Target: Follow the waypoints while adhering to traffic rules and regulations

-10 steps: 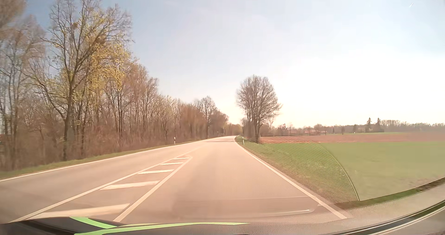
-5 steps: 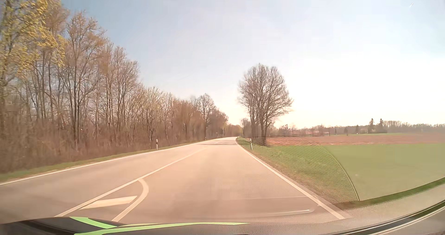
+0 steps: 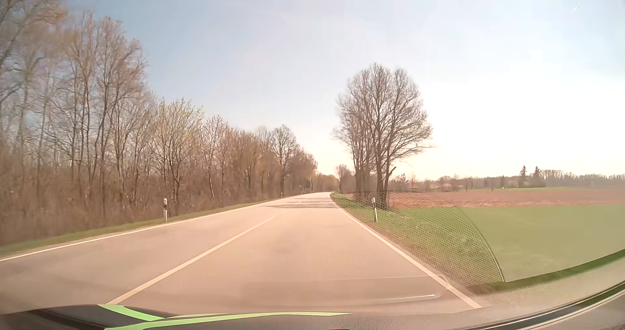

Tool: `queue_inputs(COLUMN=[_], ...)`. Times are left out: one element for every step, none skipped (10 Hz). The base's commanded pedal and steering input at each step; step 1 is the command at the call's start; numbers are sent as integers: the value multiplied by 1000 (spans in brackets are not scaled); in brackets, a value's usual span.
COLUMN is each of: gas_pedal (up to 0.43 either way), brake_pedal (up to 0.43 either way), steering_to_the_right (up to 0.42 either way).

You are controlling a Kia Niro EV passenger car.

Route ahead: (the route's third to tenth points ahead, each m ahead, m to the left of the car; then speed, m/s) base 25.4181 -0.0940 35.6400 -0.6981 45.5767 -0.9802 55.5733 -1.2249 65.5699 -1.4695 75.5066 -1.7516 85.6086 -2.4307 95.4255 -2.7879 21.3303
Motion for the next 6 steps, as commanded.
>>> queue_inputs(gas_pedal=[150,150,150,157,157,157], brake_pedal=[0,0,0,0,0,0], steering_to_the_right=[4,4,4,4,4,4])
